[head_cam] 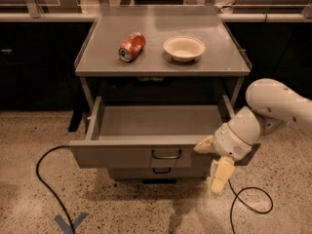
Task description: Close top drawer
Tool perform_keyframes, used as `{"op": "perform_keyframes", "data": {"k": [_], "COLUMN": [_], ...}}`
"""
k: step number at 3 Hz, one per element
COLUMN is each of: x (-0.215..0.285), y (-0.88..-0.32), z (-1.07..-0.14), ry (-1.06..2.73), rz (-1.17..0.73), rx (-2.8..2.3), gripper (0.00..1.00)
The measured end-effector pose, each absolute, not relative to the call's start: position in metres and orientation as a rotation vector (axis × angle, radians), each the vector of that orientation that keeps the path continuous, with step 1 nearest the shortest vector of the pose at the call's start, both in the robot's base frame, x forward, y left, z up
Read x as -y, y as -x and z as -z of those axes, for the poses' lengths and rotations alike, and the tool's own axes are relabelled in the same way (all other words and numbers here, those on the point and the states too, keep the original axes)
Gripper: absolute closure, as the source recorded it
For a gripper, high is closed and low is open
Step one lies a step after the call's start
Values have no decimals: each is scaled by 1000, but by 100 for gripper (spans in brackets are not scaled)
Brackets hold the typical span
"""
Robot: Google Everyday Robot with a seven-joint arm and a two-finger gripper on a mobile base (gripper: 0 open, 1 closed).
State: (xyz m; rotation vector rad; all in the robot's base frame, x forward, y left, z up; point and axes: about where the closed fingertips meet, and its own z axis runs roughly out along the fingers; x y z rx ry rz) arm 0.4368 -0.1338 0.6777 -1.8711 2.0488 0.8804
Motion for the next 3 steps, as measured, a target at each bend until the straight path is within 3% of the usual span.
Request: {"op": "perform_keyframes", "data": {"k": [2,3], "x": [137,137], "y": [-510,-510], "z": [-695,-695], "ry": [1803,1803], "rz": [-804,-804], "rx": [-2111,-2111], "gripper": [0,0]}}
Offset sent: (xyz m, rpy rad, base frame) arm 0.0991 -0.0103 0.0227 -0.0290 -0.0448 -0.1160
